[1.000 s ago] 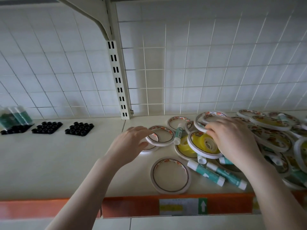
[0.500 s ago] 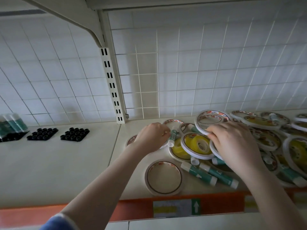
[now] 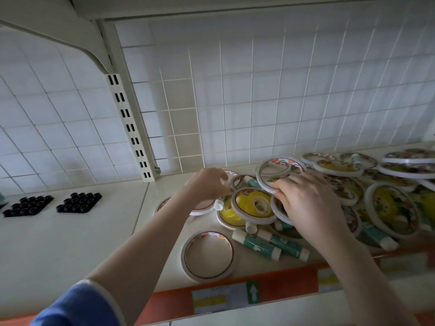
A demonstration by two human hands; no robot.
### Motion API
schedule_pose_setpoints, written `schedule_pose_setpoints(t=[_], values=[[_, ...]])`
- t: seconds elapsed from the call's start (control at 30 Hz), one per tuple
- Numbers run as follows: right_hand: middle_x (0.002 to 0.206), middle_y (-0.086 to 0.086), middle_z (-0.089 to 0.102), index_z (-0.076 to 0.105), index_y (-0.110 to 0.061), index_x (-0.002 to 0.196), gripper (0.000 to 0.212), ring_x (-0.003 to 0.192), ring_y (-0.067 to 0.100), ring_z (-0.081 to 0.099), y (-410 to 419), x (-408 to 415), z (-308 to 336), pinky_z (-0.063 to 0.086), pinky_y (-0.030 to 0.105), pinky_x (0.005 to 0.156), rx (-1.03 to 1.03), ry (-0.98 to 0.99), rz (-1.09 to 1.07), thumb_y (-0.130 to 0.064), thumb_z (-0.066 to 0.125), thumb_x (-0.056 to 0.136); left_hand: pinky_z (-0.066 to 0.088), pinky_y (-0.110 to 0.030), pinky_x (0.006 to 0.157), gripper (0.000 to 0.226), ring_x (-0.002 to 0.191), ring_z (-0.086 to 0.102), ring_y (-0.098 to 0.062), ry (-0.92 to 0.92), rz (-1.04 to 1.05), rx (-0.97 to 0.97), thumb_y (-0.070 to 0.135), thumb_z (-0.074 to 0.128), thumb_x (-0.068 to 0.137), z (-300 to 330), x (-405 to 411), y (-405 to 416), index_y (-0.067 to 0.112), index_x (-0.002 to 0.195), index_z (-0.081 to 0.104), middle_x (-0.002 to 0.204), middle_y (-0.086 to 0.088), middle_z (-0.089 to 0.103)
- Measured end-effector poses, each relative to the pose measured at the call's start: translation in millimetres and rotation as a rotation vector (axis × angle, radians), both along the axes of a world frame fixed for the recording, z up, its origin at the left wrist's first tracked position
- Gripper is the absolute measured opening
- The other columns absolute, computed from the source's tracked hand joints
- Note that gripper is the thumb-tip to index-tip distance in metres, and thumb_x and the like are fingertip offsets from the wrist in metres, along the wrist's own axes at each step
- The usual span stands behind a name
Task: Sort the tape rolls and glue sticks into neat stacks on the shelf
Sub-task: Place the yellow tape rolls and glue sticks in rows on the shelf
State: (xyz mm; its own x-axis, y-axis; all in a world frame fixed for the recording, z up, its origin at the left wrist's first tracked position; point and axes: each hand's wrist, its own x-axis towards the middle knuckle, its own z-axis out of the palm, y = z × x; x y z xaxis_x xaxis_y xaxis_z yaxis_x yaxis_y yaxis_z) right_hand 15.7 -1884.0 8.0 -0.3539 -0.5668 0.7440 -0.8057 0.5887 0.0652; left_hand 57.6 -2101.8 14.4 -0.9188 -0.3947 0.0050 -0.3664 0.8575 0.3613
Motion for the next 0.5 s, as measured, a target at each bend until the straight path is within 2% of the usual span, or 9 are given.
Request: schedule_pose_setpoints(t=[0.17,0.3,0.43,0.5], values=[[0.058,0.004,0.063,0.068,-0.008,0.067,0.020,0.056,0.026,0.061,0,-1,0,0.054,0.040,0.061,-0.016,0.004,0.029,-0.004,0.085,0.057,0.057,-0.036,0.069,0.030,0.073,0.066,-0.029,0.099,0.034,0.203,0.012,0.062,0.077,11,11,7,0.016,0.107,0.060,0.091,-0.006,0.061],[0.060,0.003,0.063,0.068,-0.009,0.068,0.020,0.059,0.025,0.061,-3,-3,-4,0.052,0.038,0.064,-0.018,-0.020,0.062,-0.003,0.084,0.059,0.052,-0.025,0.052,0.028,0.059,0.065,-0.025,0.279,0.098,0.321,0.003,0.061,0.078,21,28,5,0.021,0.098,0.054,0.080,-0.001,0.063],[0.063,0.004,0.065,0.068,-0.008,0.070,0.013,0.061,0.027,0.062,-13,4,-5,0.052,0.038,0.063,-0.045,-0.032,0.141,-0.006,0.079,0.064,0.056,-0.042,0.066,0.034,0.070,0.064,-0.026,0.497,0.173,0.312,0.004,0.066,0.076,26,58,0,0.031,0.094,0.054,0.079,0.006,0.060],[0.065,0.004,0.065,0.068,-0.008,0.072,0.010,0.062,0.026,0.063,-21,10,-5,0.053,0.037,0.063,-0.047,-0.051,0.193,-0.007,0.077,0.067,0.056,-0.041,0.070,0.037,0.072,0.064,-0.021,0.576,0.212,0.300,0.004,0.068,0.075,25,76,-5,0.033,0.092,0.054,0.080,0.005,0.061]])
